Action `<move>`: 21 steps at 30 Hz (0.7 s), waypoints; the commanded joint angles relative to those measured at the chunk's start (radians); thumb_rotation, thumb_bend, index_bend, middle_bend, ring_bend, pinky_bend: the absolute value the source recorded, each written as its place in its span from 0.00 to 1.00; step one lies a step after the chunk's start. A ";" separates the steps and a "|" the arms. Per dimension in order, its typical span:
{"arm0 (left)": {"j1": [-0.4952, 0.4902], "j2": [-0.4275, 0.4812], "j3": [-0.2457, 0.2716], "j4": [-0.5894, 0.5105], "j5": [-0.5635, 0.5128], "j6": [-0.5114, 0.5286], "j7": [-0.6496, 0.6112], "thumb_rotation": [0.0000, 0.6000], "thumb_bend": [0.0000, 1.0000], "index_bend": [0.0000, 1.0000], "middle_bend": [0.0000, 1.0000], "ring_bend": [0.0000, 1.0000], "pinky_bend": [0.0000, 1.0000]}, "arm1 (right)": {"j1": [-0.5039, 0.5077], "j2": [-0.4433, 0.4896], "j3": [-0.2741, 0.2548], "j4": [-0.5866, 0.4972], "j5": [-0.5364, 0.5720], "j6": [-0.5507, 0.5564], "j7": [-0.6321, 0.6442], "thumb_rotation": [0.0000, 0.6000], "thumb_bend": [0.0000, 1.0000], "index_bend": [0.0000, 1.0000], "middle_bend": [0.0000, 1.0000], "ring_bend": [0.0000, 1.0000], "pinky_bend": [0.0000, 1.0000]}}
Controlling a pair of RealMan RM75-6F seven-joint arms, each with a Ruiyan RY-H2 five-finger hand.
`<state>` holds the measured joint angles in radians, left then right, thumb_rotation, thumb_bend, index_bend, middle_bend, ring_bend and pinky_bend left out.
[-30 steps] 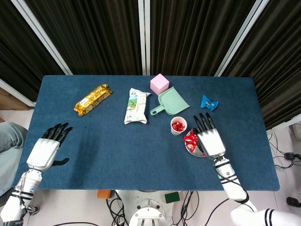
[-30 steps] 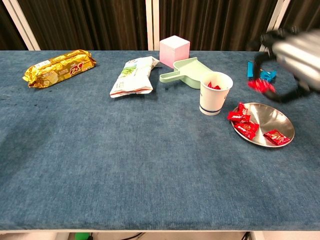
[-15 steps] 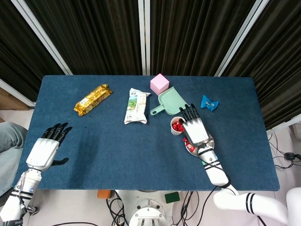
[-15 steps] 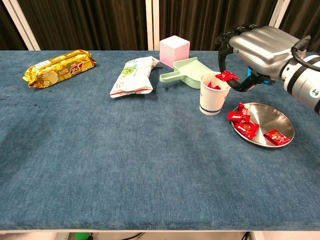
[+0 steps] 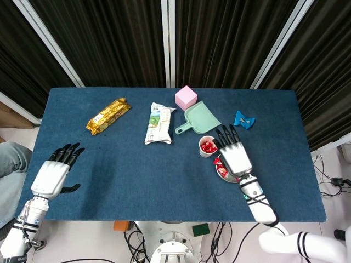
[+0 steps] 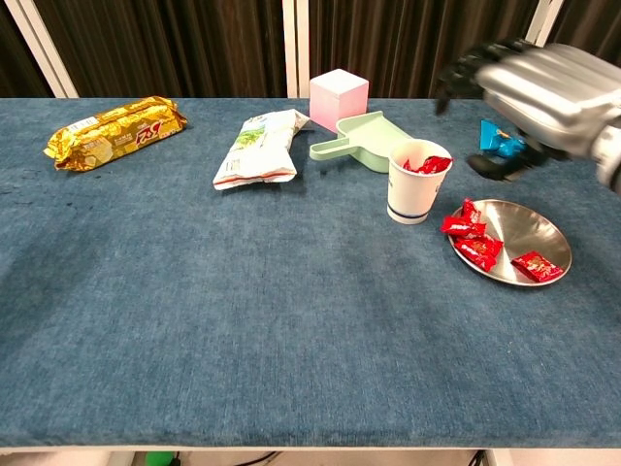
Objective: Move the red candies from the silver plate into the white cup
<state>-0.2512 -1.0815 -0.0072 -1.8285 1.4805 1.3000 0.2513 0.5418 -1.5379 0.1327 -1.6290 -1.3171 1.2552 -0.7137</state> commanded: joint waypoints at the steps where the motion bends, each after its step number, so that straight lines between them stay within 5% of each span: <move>1: -0.002 0.000 0.001 -0.001 0.001 -0.003 0.002 1.00 0.03 0.11 0.03 0.00 0.15 | -0.047 0.034 -0.056 -0.018 -0.042 0.037 0.029 1.00 0.37 0.35 0.07 0.00 0.00; 7: 0.000 -0.001 0.002 -0.003 0.002 0.000 0.006 1.00 0.03 0.11 0.03 0.01 0.15 | -0.094 0.024 -0.121 0.048 -0.053 0.028 0.071 1.00 0.37 0.37 0.06 0.00 0.00; 21: 0.000 -0.001 0.001 -0.002 0.000 -0.002 0.005 1.00 0.03 0.11 0.03 0.01 0.15 | -0.060 -0.104 -0.073 0.226 -0.003 -0.065 0.096 1.00 0.37 0.33 0.03 0.00 0.00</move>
<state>-0.2512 -1.0822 -0.0057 -1.8308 1.4807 1.2985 0.2560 0.4776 -1.6353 0.0548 -1.4093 -1.3234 1.1965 -0.6165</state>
